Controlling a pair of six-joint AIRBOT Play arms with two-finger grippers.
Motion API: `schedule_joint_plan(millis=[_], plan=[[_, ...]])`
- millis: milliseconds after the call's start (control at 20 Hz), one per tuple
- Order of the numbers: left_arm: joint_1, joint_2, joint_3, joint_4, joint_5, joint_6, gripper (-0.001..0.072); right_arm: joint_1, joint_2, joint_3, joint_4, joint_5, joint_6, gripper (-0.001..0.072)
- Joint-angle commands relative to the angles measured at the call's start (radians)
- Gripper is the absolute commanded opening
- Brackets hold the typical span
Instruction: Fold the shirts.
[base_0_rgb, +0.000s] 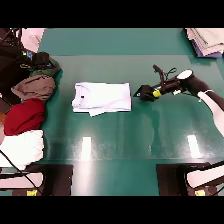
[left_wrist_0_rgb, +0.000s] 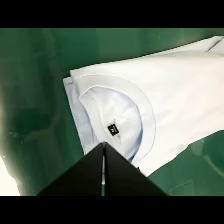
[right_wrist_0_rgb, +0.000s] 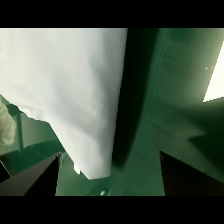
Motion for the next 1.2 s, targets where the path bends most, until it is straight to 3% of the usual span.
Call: schedule_joint_plan(millis=[0,150,250,350,400,450,500,650,800,1150], plan=[[-0.035,0.001,-0.003,0.000,0.019,0.015,0.0024,0.043,-0.078,-0.003,0.135,-0.056,-0.044,0.0693],[-0.057,0.001,-0.003,-0.001,0.016,0.031,0.0024,0.142,-0.172,0.115,0.169,-0.061,-0.042,0.0661],[-0.060,0.001,-0.003,0.001,0.013,0.031,0.0024,0.193,-0.226,0.193,0.232,-0.068,-0.043,0.0591],[-0.060,0.001,-0.003,0.001,0.005,0.031,0.0024,0.226,-0.256,0.259,0.241,-0.109,-0.045,0.0424],[-0.060,0.001,-0.003,0.001,-0.002,0.031,0.0024,0.237,-0.259,0.282,0.240,-0.134,-0.046,0.0275],[-0.060,0.001,-0.003,0.001,-0.010,0.031,0.0024,0.239,-0.259,0.299,0.240,-0.144,-0.068,0.0067],[-0.060,0.001,-0.003,0.001,-0.014,0.031,0.0024,0.238,-0.259,0.320,0.240,-0.138,-0.090,0.0012],[-0.060,0.001,-0.003,0.001,-0.037,0.031,0.0024,0.193,-0.177,0.291,0.229,-0.149,-0.089,0.0010],[-0.060,0.001,-0.003,0.001,-0.051,0.031,0.0024,0.060,0.013,0.122,0.126,-0.224,-0.074,0.0010],[-0.061,0.001,-0.003,-0.001,-0.054,0.018,0.0024,-0.556,0.440,-0.267,-0.021,-0.296,-0.071,0.0010]])
